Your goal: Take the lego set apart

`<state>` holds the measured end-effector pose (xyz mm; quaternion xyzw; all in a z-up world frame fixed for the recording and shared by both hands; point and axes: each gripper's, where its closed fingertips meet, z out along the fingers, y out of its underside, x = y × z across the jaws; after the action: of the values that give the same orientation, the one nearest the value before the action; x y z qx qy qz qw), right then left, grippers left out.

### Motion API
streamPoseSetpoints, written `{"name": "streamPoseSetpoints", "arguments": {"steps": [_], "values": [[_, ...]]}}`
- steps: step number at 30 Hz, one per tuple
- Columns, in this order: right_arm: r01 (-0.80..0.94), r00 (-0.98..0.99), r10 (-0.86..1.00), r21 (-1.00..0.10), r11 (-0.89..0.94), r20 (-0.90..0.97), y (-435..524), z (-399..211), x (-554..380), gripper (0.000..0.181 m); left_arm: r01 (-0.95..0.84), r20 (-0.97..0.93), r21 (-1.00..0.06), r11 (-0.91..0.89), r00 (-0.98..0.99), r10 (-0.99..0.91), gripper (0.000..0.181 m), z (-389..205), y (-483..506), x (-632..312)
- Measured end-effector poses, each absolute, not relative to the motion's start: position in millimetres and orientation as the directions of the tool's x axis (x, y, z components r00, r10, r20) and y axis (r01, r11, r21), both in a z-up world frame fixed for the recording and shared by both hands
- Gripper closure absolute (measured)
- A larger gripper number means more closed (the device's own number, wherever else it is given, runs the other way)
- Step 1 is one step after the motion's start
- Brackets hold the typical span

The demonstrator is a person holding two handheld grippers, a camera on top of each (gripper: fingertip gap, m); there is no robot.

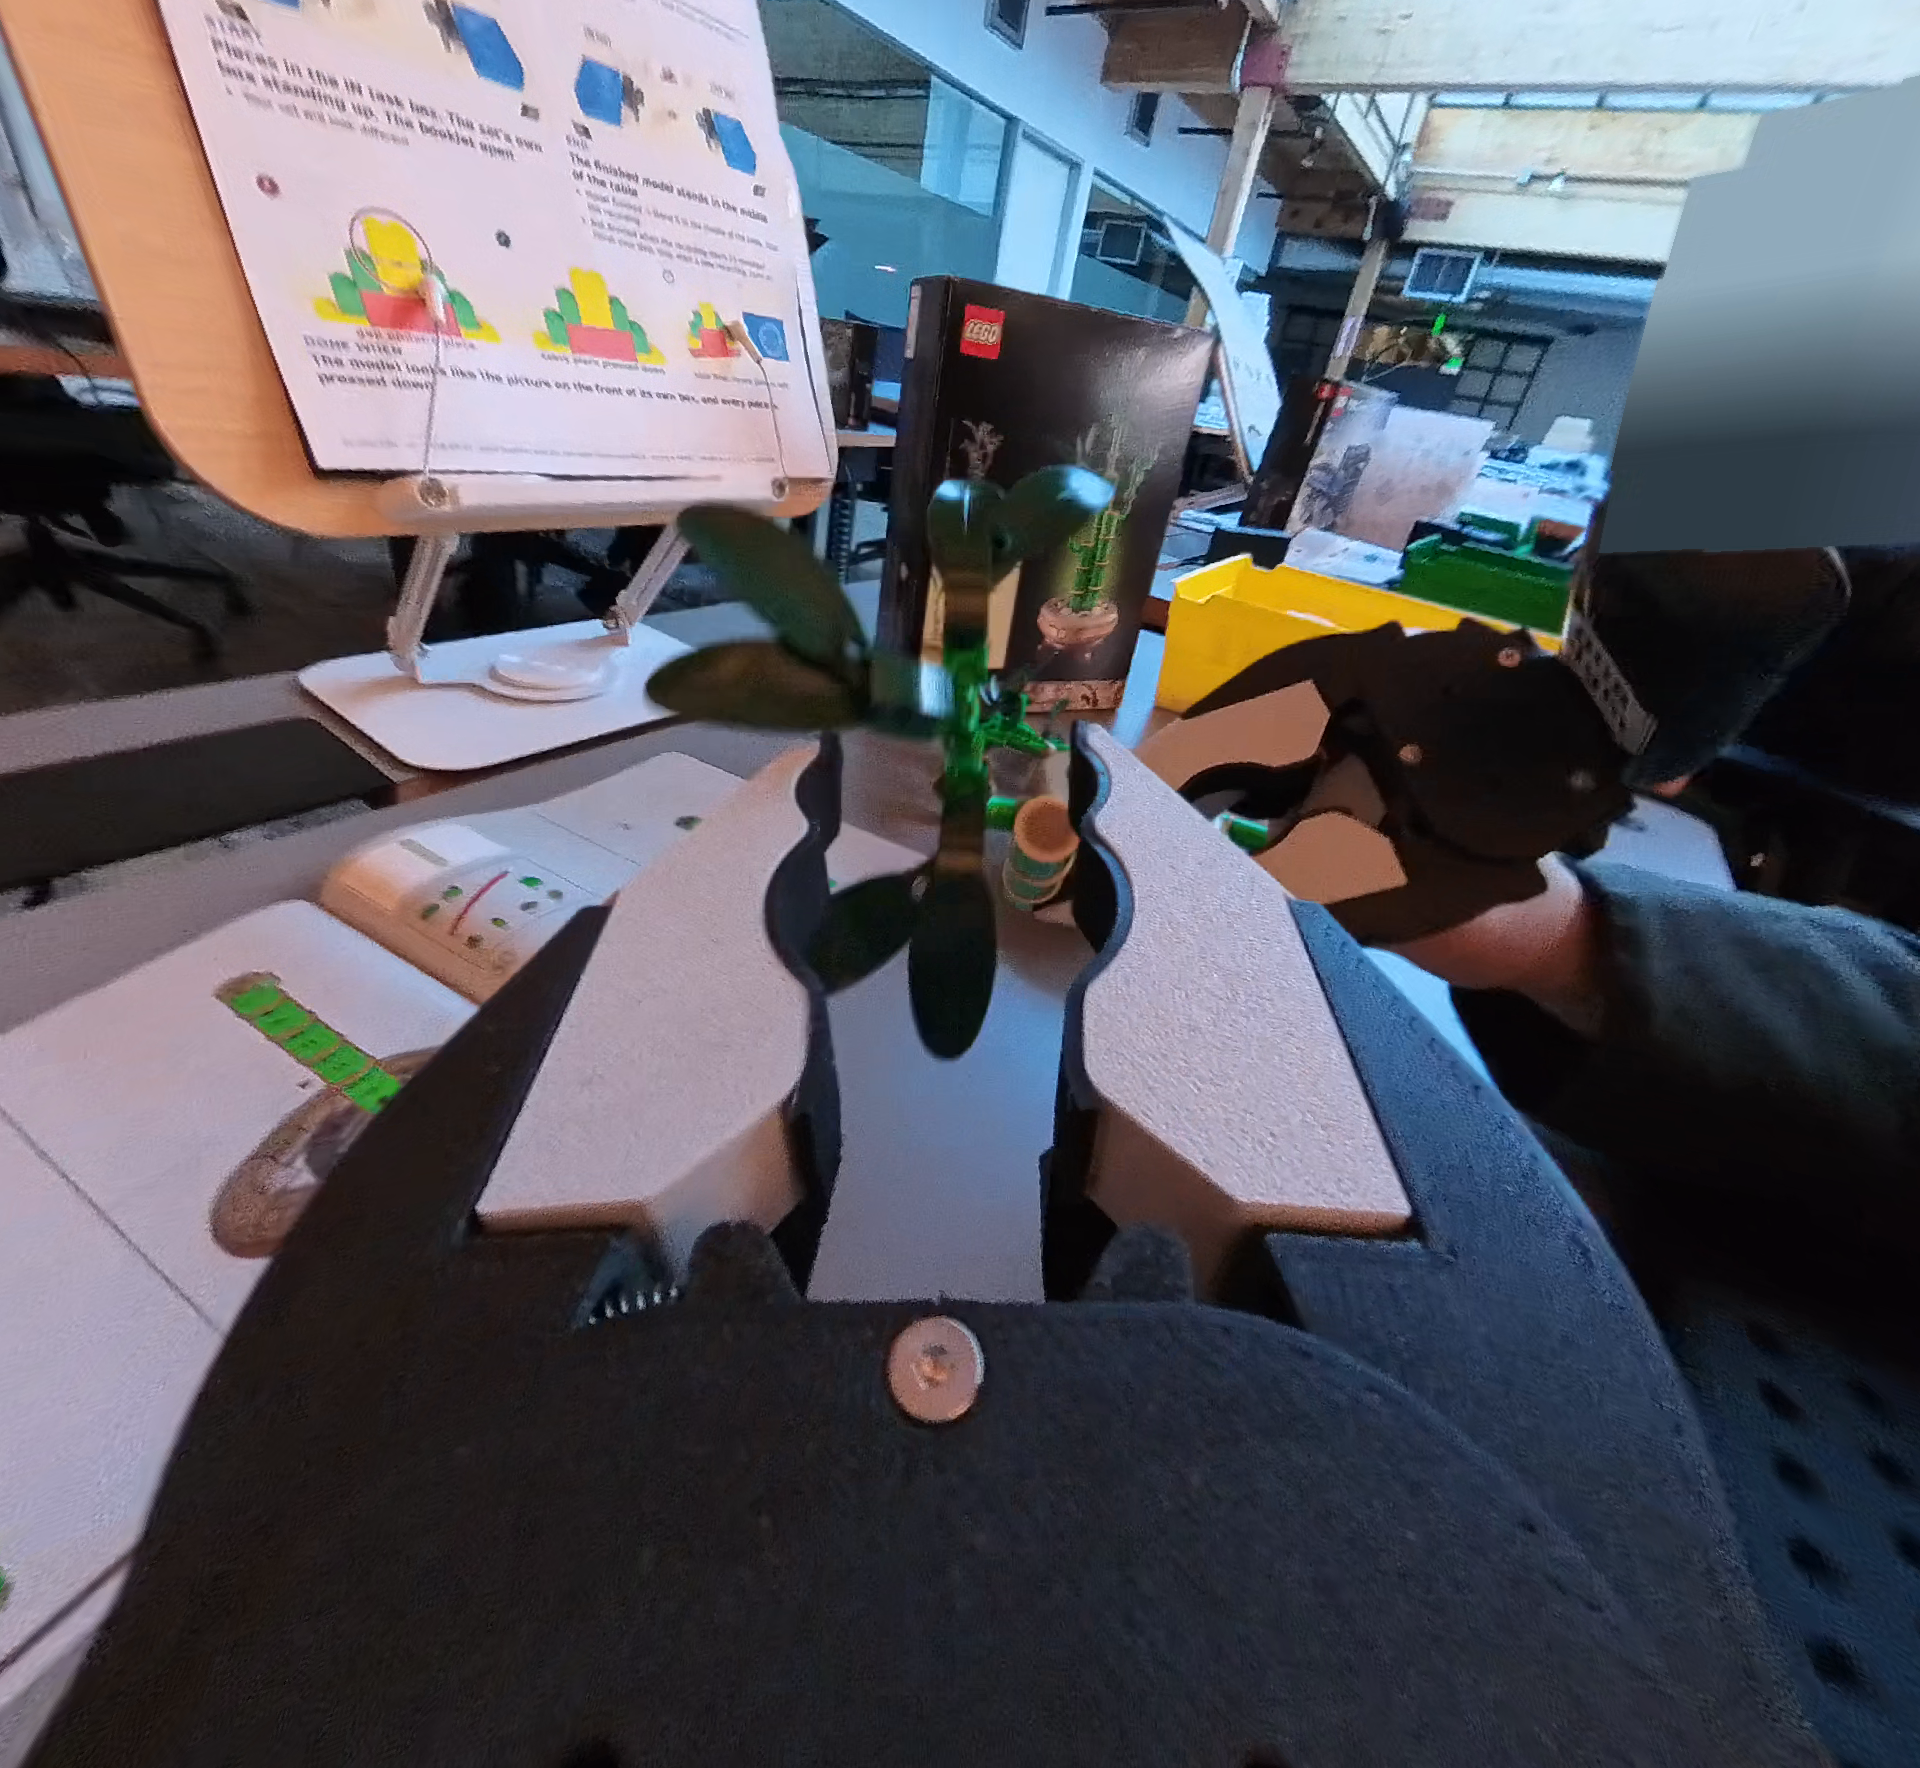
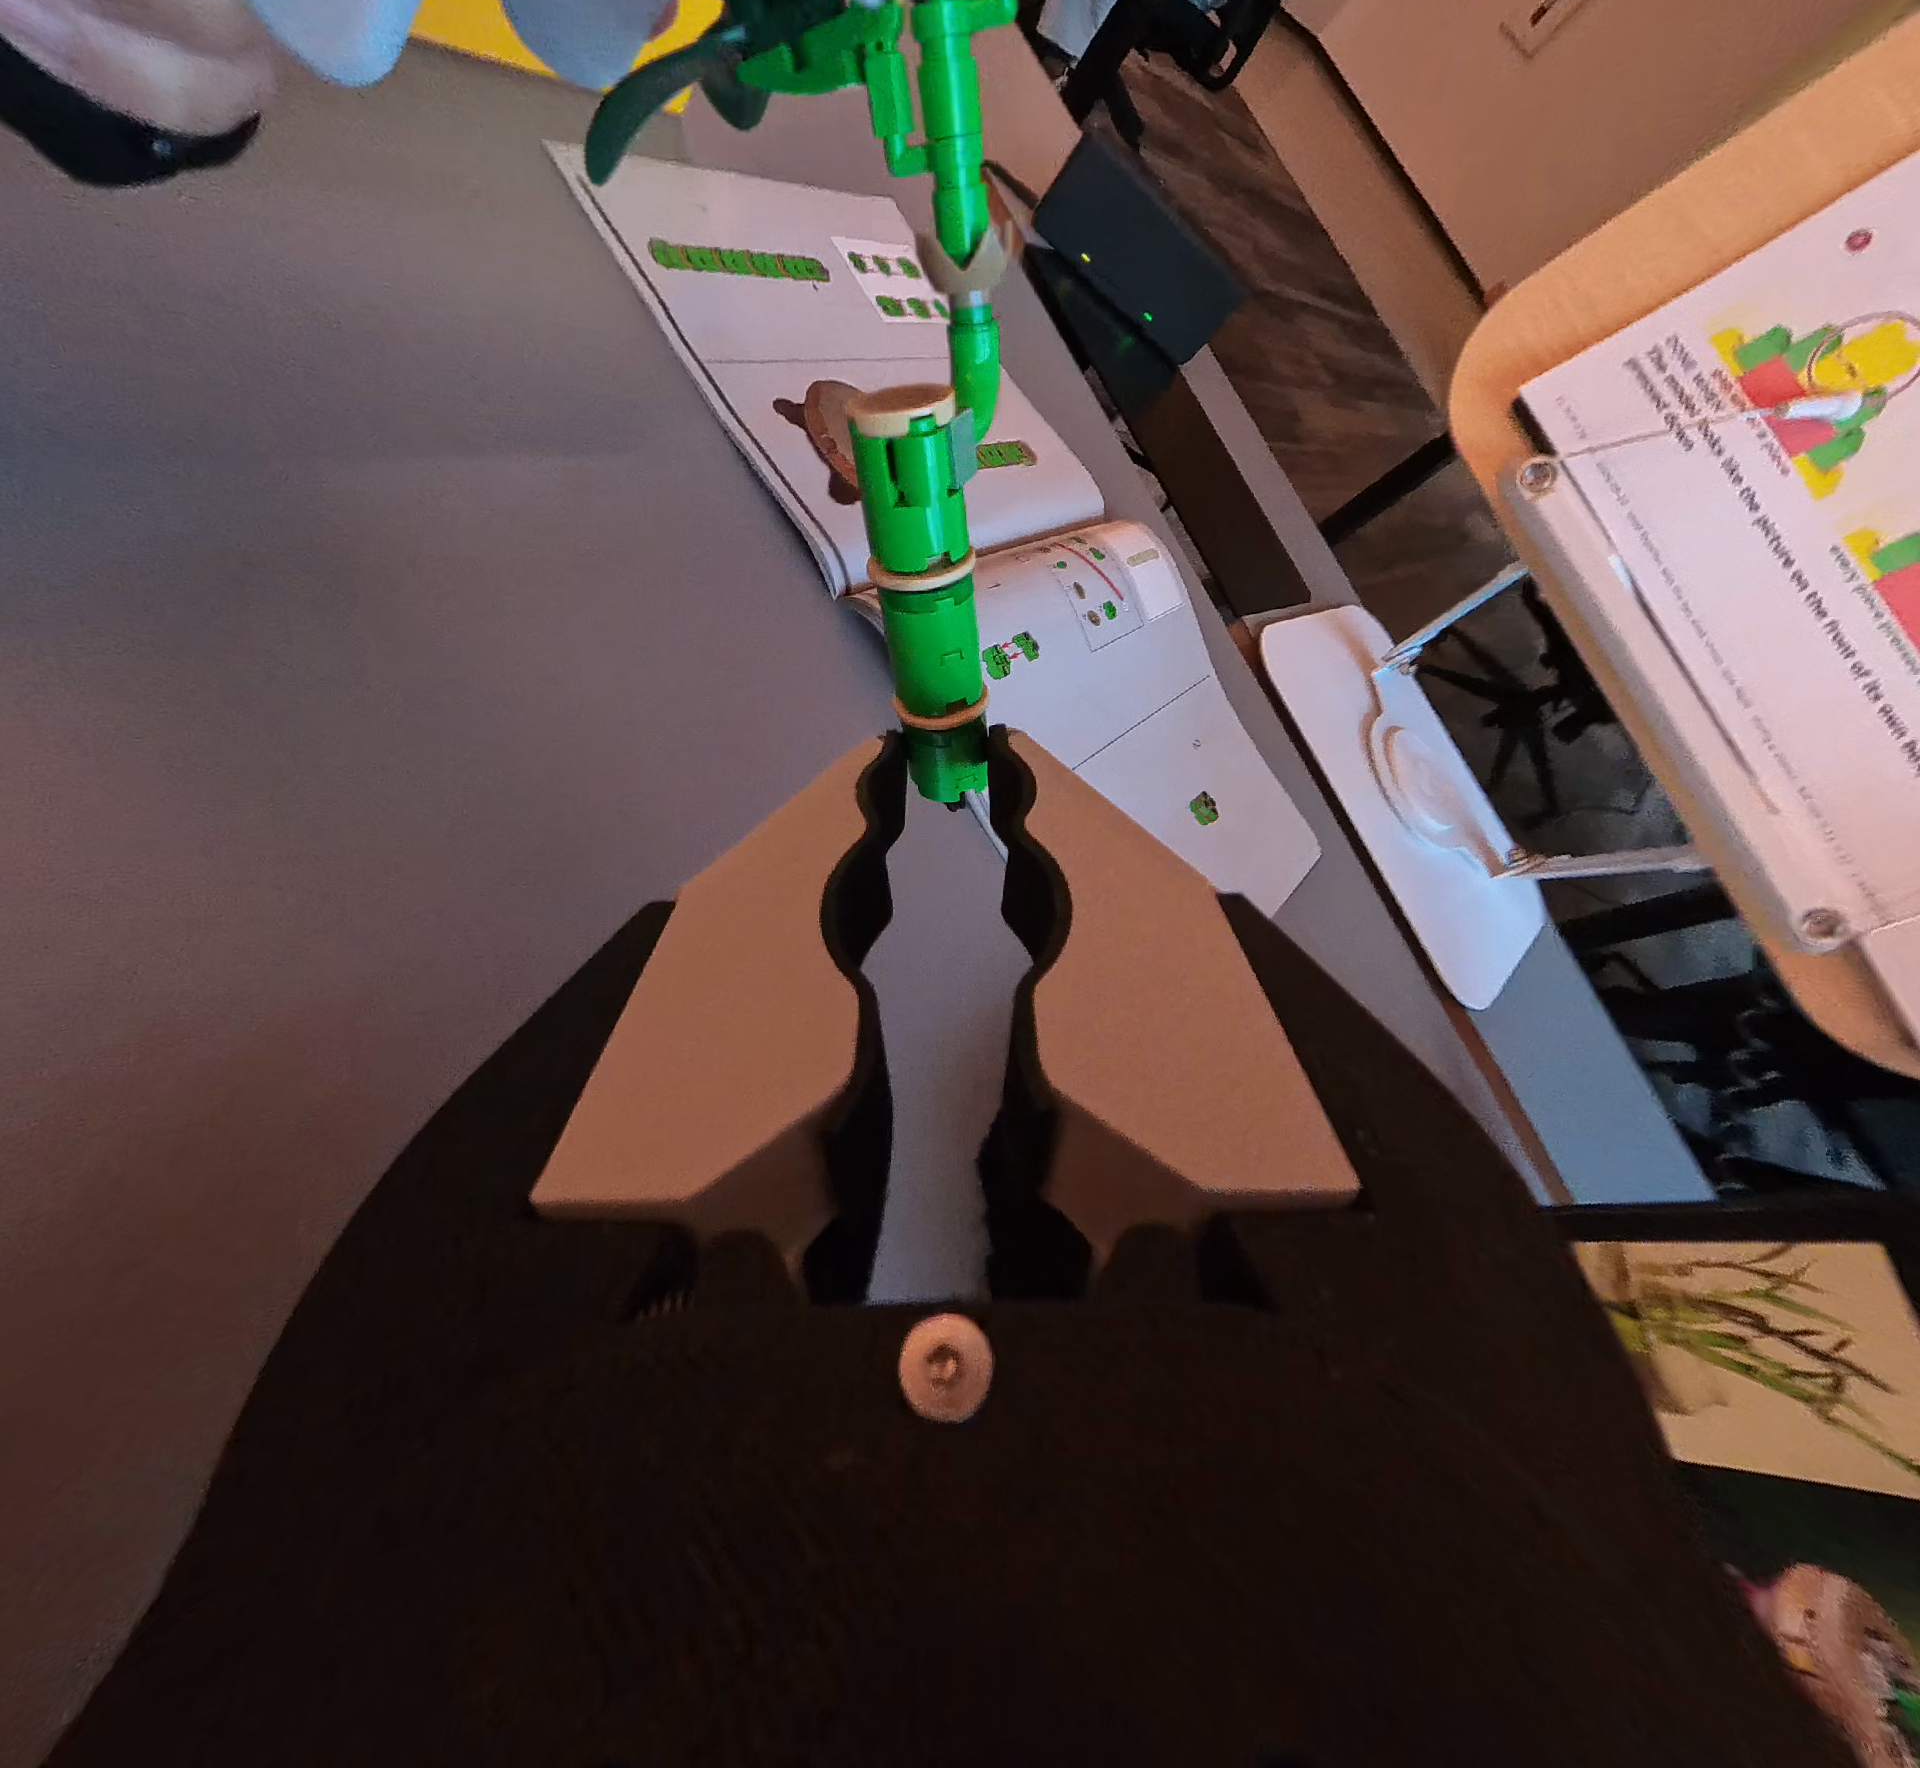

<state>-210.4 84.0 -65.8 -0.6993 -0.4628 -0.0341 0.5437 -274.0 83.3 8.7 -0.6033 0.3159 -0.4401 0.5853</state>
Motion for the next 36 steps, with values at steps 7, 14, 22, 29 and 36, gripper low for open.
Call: {"name": "streamPoseSetpoints", "arguments": {"steps": [7,14,22,29,36], "values": [[0.708,0.528,0.608,-0.703,0.072,0.594,83.9,-69.3,-217.3,0.167,0.166,0.243,-0.967,-0.193,0.369,-0.897,0.161,2.1,88.8,-278.9],[0.575,0.579,0.707,-0.818,-0.001,0.406,81.6,-73.5,-221.6,0.167,0.186,0.297,-0.951,-0.248,0.312,-0.902,0.164,3.9,87.1,-278.9],[0.470,0.558,0.782,-0.883,-0.021,0.279,72.9,-68.8,-230.0,0.157,0.135,0.230,-0.971,-0.198,0.292,-0.928,0.165,6.6,77.0,-275.9],[0.180,0.492,0.866,-0.984,-0.002,0.088,52.1,-19.9,-232.7,0.138,0.074,0.143,-0.989,-0.128,0.252,-0.957,0.167,5.5,62.2,-266.3],[-0.083,0.316,0.938,-0.989,-0.120,-0.141,33.3,6.7,-240.3,0.161,0.071,0.316,-0.946,-0.317,-0.029,-0.948,0.168,3.8,27.3,-243.6]]}}
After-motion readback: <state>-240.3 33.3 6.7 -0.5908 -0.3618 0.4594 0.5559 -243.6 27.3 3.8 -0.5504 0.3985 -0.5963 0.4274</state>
